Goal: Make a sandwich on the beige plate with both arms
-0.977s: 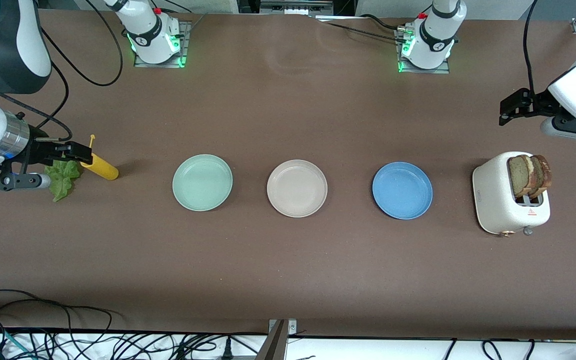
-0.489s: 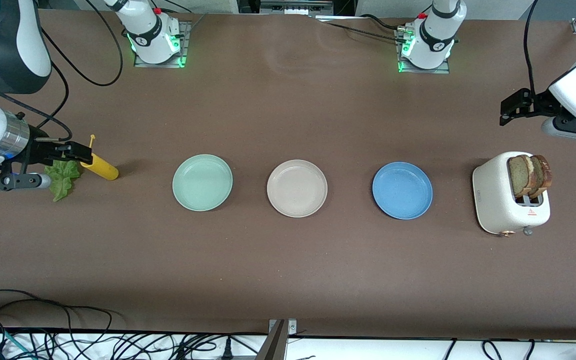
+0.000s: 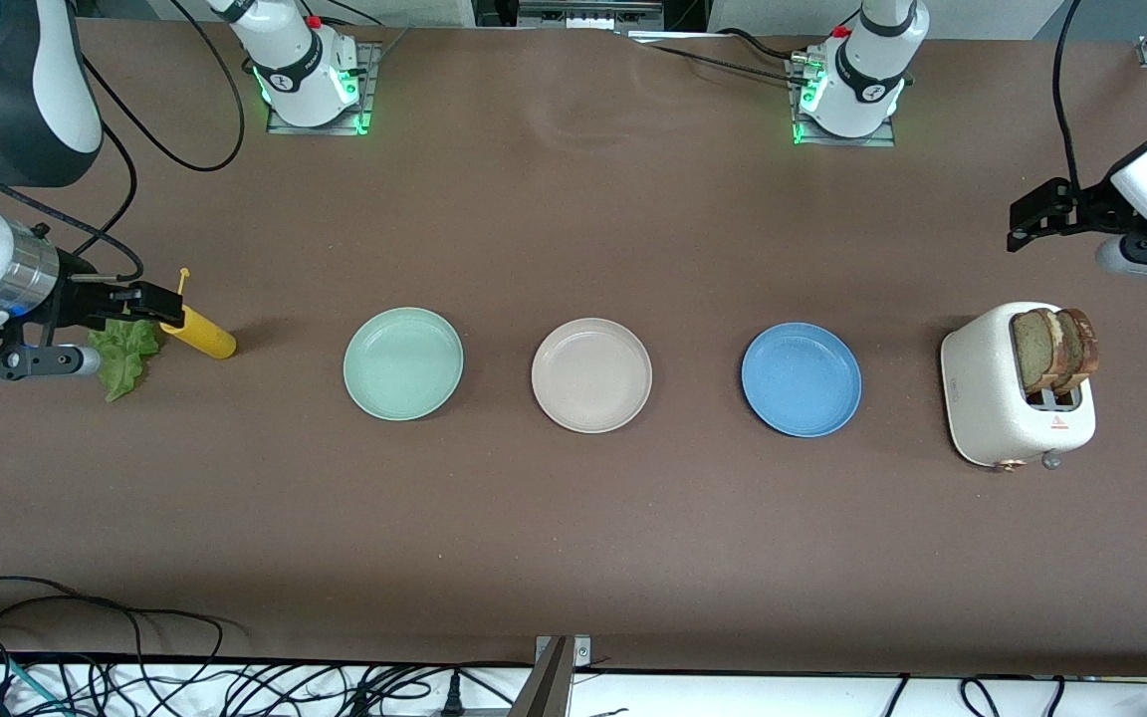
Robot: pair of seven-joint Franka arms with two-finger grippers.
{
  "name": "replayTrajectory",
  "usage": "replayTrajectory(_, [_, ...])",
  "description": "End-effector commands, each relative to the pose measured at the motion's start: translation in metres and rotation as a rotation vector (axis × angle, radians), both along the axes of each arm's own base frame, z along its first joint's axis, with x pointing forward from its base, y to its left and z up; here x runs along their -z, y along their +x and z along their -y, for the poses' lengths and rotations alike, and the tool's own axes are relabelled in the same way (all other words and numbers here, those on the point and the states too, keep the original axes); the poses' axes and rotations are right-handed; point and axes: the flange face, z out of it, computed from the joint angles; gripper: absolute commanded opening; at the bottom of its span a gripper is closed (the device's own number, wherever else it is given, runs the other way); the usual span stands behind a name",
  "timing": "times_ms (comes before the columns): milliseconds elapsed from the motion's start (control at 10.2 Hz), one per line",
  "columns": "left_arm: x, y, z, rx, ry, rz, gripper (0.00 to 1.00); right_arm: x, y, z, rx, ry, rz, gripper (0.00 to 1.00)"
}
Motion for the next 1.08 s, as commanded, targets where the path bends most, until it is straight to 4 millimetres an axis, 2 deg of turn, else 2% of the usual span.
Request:
replayTrajectory(0, [-0.003, 0.000, -0.006, 0.011, 0.022, -0.007, 1.00, -0.004, -0.002, 0.002, -0.013, 0.008, 0.001, 1.00])
replayTrajectory(489, [-0.003, 0.000, -0.006, 0.013, 0.022, -0.006, 1.00, -0.004, -0.002, 0.002, -0.013, 0.008, 0.001, 1.00])
replayTrajectory(586, [0.007, 0.005, -0.006, 0.012, 0.020, -0.022, 1.00, -0.004, -0.001, 0.003, -0.011, 0.008, 0.001, 1.00])
replayTrajectory(782, [0.036, 0.019, -0.027, -0.021, 0.016, -0.073, 1.00, -0.004, -0.001, 0.003, -0.011, 0.008, 0.001, 1.00])
replayTrajectory(880, [0.054, 0.026, -0.043, -0.045, 0.012, -0.100, 1.00, -0.004, -0.002, 0.003, -0.013, 0.006, 0.002, 1.00])
replayTrajectory(977, [0.060, 0.030, -0.070, -0.078, 0.008, -0.087, 1.00, -0.004, -0.001, 0.003, -0.011, 0.008, 0.001, 1.00])
